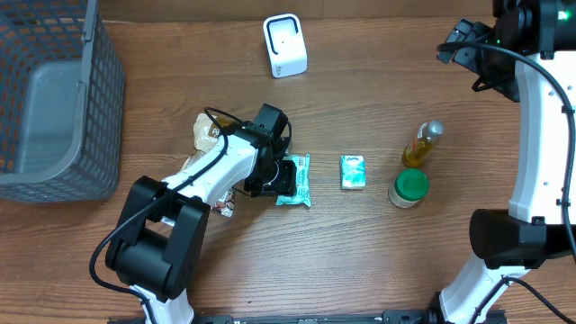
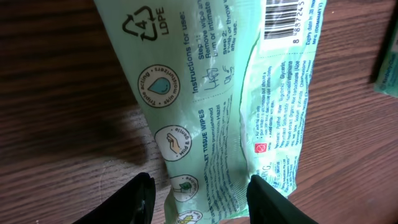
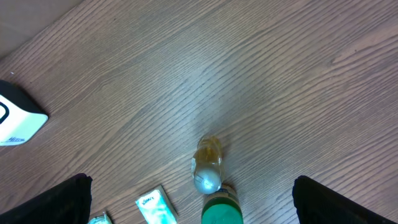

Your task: Scan the item barcode

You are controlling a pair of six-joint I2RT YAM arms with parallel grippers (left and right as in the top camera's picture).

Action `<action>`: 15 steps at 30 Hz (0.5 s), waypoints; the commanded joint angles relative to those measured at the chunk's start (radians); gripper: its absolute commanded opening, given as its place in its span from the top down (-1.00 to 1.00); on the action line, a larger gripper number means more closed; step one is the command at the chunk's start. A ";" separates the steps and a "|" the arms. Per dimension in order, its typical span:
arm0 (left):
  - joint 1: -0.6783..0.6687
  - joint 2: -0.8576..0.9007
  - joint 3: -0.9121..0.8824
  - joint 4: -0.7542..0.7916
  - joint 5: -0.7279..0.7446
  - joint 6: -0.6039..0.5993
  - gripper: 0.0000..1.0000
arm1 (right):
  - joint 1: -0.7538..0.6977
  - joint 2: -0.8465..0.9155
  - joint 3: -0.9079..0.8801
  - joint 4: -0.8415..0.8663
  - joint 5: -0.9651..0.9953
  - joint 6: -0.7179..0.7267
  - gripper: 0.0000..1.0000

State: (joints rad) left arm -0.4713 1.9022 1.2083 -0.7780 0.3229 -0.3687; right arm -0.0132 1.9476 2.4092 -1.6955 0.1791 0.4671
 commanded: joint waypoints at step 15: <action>-0.001 0.007 -0.087 0.077 0.018 -0.058 0.08 | -0.005 -0.018 0.013 0.003 -0.005 -0.003 -1.00</action>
State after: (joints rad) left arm -0.4713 1.9022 1.1530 -0.7090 0.3397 -0.4053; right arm -0.0135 1.9476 2.4092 -1.6951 0.1791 0.4671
